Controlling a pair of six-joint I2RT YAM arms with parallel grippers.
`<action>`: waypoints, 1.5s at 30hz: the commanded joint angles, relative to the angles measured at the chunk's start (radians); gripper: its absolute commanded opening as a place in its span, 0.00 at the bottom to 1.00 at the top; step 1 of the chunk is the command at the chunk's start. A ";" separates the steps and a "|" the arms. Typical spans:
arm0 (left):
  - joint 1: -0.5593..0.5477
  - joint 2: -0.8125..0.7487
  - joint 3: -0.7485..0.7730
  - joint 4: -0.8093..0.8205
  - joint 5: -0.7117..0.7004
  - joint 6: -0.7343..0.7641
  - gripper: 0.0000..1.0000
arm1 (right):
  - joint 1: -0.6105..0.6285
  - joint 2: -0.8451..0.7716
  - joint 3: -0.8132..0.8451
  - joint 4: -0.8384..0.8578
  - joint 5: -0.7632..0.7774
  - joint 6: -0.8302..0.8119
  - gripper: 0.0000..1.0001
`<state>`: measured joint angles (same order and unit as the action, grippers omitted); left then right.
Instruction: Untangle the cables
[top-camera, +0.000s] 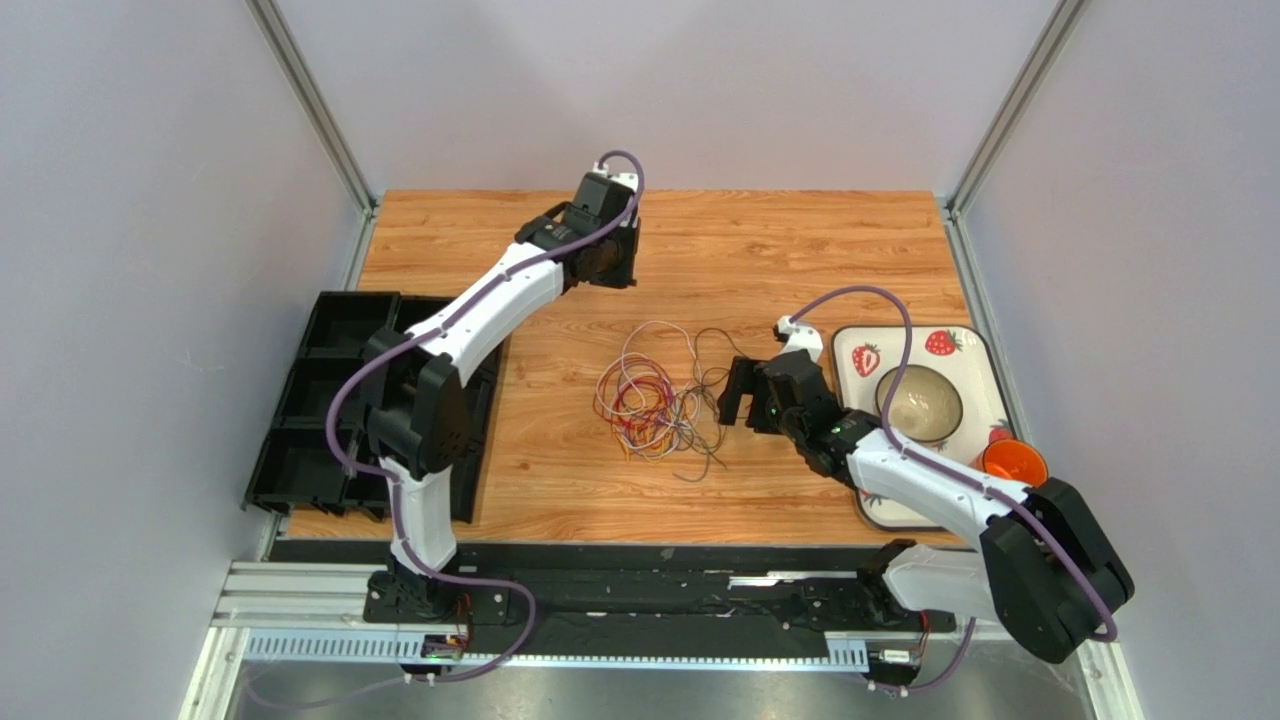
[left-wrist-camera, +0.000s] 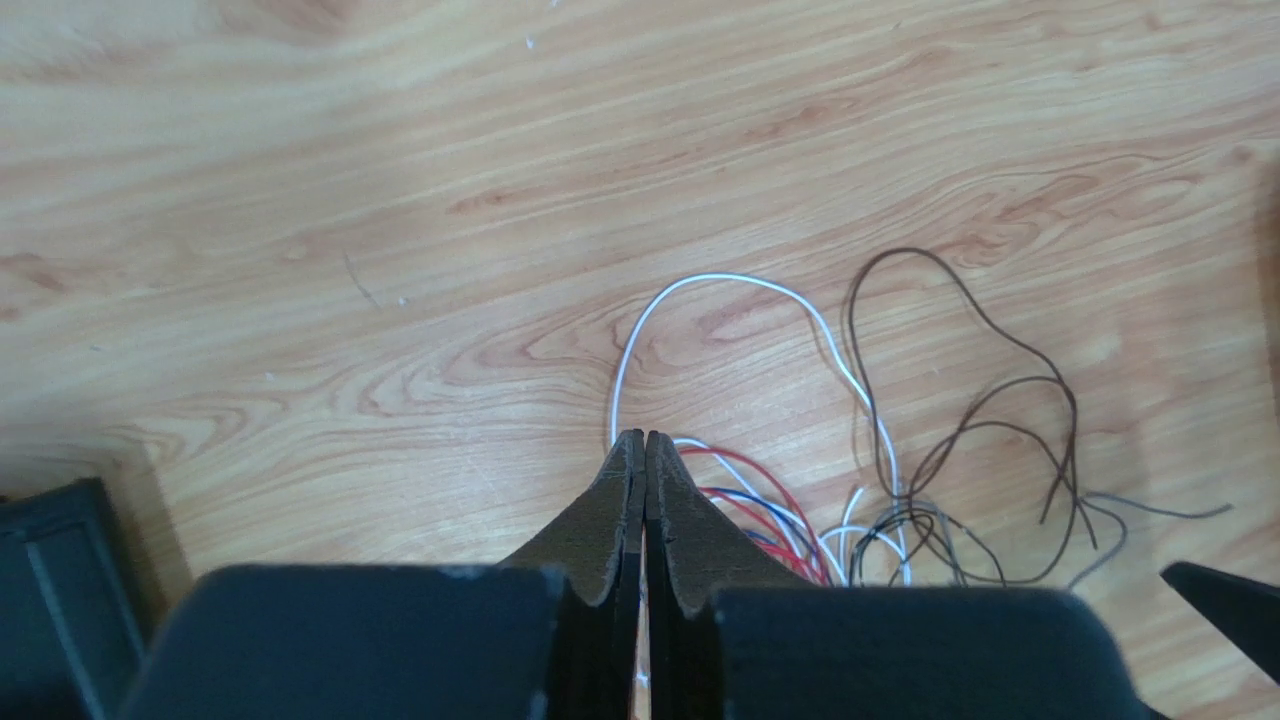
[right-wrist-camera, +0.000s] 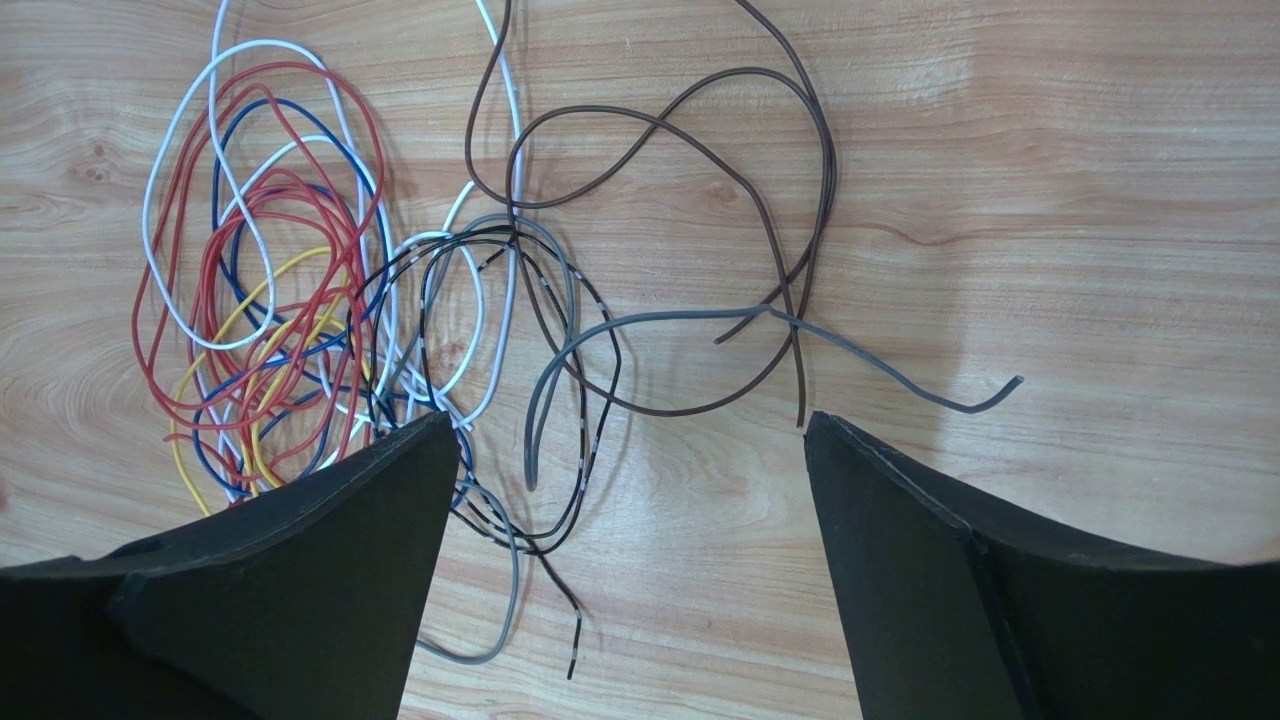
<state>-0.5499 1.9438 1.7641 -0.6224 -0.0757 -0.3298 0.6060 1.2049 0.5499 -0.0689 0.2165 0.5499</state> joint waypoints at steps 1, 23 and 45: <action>-0.024 -0.045 -0.092 -0.017 0.011 0.003 0.29 | 0.005 0.001 0.035 0.040 0.004 -0.008 0.90; -0.237 -0.137 -0.480 0.142 -0.044 -0.038 0.59 | 0.006 0.031 0.058 0.024 0.003 -0.008 0.90; -0.269 -0.207 -0.508 0.122 -0.068 -0.023 0.57 | 0.003 0.050 0.071 0.012 0.000 -0.008 0.90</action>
<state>-0.8162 1.7847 1.2297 -0.4870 -0.1181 -0.3550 0.6060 1.2533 0.5835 -0.0700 0.2146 0.5491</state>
